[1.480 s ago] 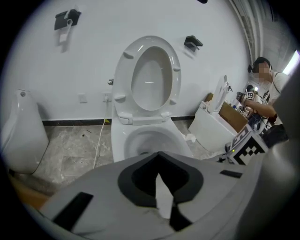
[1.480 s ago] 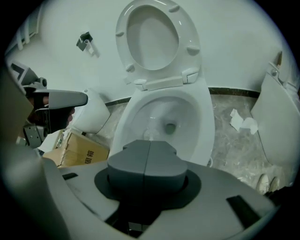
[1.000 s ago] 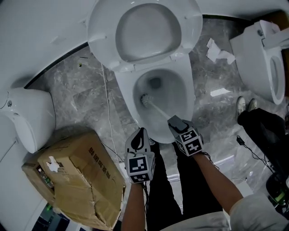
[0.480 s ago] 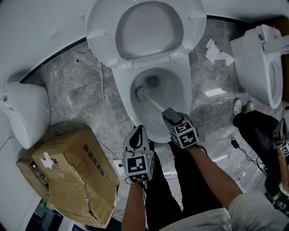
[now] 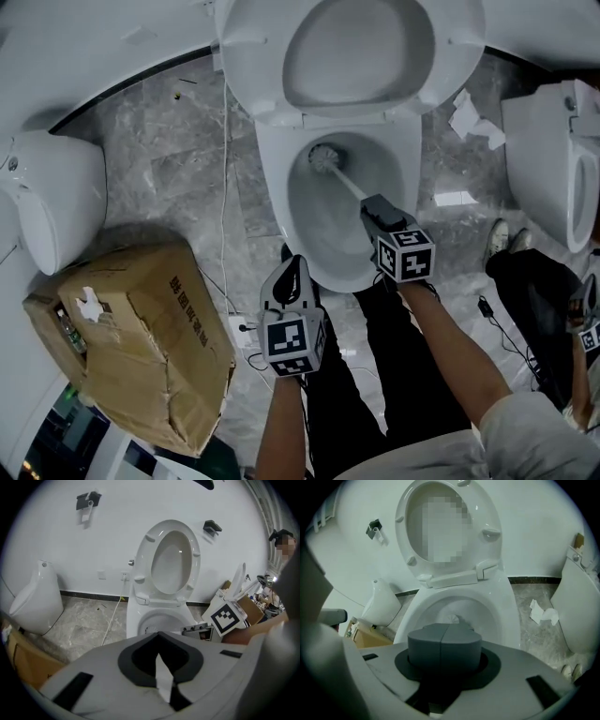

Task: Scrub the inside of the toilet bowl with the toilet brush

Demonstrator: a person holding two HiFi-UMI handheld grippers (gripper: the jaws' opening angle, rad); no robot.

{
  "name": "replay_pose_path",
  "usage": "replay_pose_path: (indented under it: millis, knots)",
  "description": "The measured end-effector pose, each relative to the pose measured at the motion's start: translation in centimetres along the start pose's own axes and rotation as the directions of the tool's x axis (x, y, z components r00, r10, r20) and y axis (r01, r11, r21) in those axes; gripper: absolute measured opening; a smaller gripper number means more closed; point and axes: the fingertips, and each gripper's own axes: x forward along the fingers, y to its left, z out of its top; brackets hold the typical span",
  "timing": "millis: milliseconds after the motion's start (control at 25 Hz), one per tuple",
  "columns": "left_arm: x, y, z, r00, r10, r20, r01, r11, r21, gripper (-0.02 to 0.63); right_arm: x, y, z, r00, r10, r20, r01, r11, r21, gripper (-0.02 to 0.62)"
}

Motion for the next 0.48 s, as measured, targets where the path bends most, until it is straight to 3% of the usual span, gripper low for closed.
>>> replay_pose_path:
  millis: [480]
  knots:
    - [0.1,0.2,-0.4,1.000,0.026,0.004,-0.026,0.999,-0.032,0.029,0.8,-3.5,2.1,0.995,-0.100,0.018,0.098,0.993,0.071,0.169]
